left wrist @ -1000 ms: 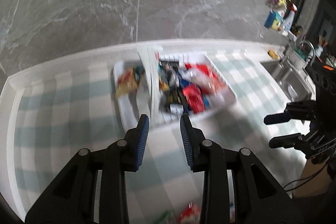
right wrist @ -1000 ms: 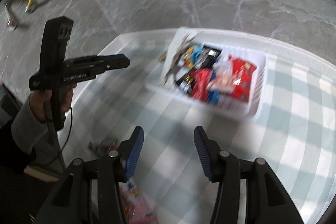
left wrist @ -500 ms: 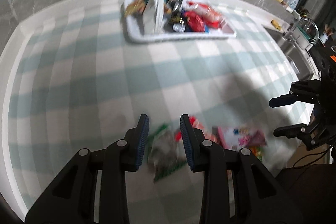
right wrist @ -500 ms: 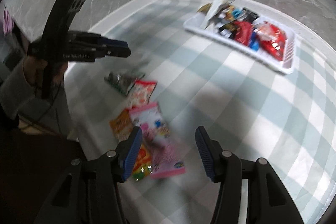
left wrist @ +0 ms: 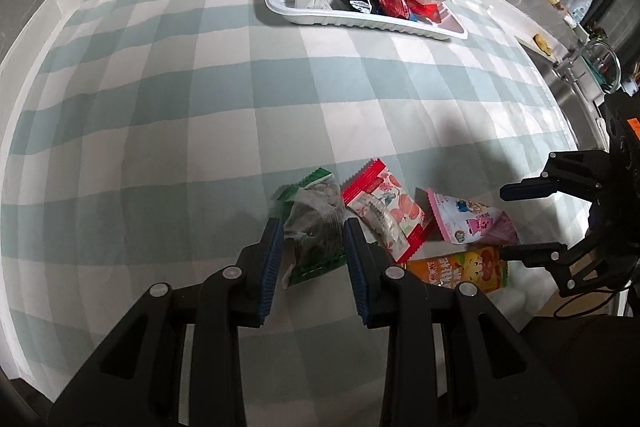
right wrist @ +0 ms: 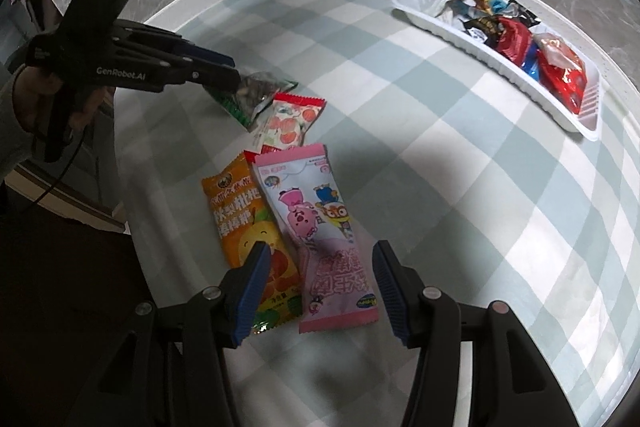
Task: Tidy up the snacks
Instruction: 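Grasp the green-clear bag with left gripper while right grasps pink packet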
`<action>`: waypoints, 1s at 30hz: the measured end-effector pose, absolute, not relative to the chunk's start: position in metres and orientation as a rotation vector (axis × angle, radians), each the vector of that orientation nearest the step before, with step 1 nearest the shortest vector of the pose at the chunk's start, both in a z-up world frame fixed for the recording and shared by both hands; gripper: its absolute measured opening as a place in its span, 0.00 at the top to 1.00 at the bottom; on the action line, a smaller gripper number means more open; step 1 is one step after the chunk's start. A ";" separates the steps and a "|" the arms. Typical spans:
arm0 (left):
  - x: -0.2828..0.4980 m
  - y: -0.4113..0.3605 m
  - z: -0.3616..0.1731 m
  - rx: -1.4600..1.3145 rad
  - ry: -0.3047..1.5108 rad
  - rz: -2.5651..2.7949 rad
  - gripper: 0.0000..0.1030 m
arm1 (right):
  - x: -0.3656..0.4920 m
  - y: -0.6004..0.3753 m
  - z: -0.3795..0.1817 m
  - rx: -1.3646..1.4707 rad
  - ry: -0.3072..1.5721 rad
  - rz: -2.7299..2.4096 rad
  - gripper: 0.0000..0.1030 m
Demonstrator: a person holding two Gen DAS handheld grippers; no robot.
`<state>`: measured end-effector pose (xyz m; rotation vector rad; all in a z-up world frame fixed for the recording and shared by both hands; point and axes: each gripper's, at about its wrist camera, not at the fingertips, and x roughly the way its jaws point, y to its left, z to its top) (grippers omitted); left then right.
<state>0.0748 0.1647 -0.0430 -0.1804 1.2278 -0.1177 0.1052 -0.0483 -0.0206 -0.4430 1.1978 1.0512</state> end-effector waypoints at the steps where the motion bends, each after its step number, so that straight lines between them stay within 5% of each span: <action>1: 0.075 0.165 -0.044 -0.183 1.231 -0.114 0.72 | 0.105 -0.047 -0.022 -0.451 1.198 1.049 0.46; 14: 0.084 0.162 -0.046 -0.190 1.239 -0.117 0.70 | 0.109 -0.032 -0.030 -0.501 1.201 1.047 0.46; 17: 0.087 0.160 -0.050 -0.194 1.259 -0.121 0.49 | 0.109 -0.031 -0.031 -0.509 1.206 1.045 0.46; 30: 0.096 0.151 -0.072 -0.198 1.300 -0.134 0.49 | 0.113 -0.028 -0.037 -0.520 1.225 1.032 0.46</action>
